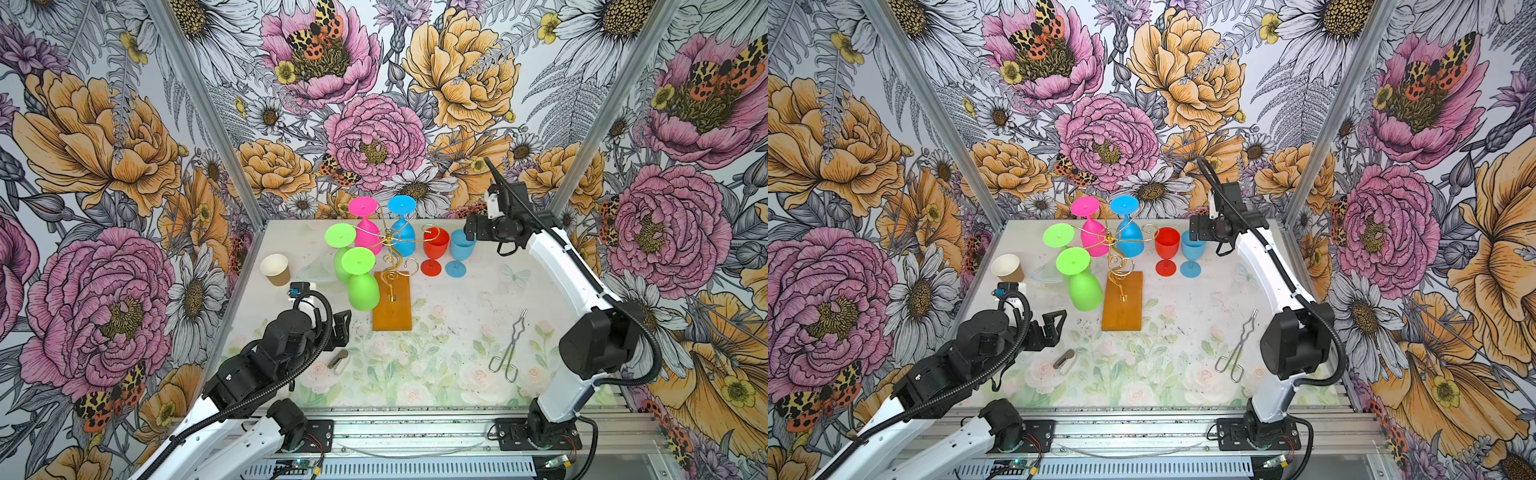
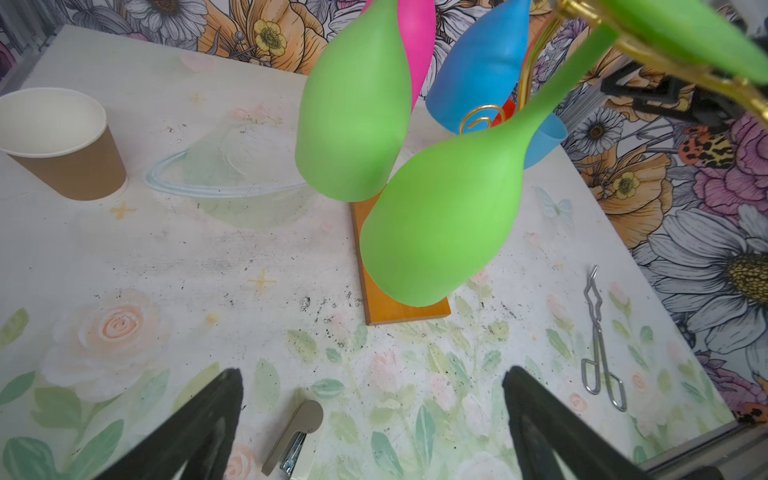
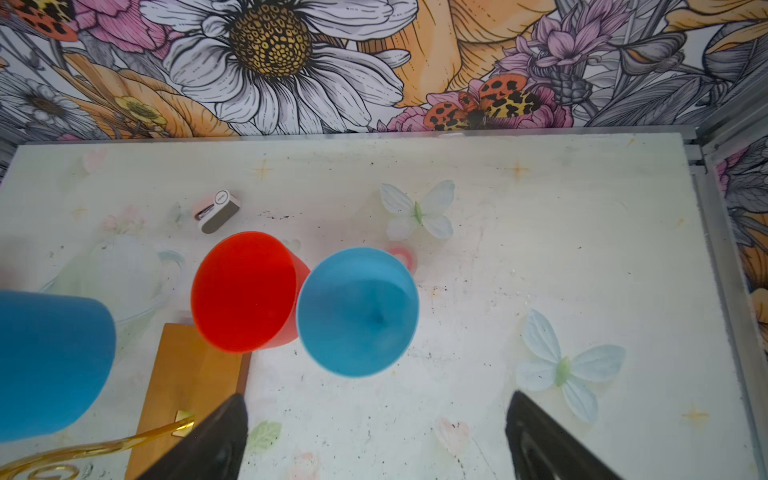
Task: Take the wine glass off the wine glass rack
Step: 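Raise the right gripper while the left gripper reaches to a green glass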
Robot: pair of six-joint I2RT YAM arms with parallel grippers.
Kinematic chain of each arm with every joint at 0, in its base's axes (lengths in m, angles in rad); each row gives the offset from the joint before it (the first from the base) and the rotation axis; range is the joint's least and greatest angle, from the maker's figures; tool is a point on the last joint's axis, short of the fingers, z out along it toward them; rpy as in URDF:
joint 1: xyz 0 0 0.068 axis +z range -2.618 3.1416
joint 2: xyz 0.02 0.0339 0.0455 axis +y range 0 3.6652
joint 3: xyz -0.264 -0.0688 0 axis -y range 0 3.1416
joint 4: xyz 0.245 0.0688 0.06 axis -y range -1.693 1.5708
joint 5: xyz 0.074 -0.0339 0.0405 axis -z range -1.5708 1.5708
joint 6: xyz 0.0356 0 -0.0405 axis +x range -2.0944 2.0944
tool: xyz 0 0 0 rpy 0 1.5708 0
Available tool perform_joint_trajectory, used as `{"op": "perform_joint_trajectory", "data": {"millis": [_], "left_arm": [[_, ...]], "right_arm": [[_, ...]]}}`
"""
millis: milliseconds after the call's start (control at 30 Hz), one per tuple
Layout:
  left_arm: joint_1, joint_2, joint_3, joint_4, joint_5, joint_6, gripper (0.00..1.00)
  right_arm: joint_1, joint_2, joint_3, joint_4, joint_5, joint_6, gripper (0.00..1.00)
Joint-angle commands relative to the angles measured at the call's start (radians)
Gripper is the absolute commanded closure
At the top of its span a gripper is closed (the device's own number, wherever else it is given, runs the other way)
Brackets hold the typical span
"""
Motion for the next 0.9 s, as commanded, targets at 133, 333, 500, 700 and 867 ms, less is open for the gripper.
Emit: {"op": "perform_joint_trajectory", "data": {"millis": [133,333,500,700,867], "left_arm": [[0.092,0.015,0.077,0.042,0.193,-0.074,0.01],[0.189,0.101,0.137,0.110,0.358,-0.151,0.06],[0.305,0.154,0.146,0.221,0.560,-0.234,0.13],[0.425,0.168,0.105,0.348,0.736,-0.319,0.24],[0.465,0.166,0.106,0.367,0.769,-0.327,0.25]], "right_arm": [[-0.006,-0.234,-0.307,0.208,-0.216,0.029,0.06],[-0.006,-0.361,-0.514,0.292,-0.300,0.017,0.09],[-0.006,-0.436,-0.621,0.315,-0.358,0.020,0.11],[-0.006,-0.509,-0.722,0.343,-0.410,0.030,0.11],[-0.004,-0.534,-0.768,0.350,-0.415,0.036,0.12]]}}
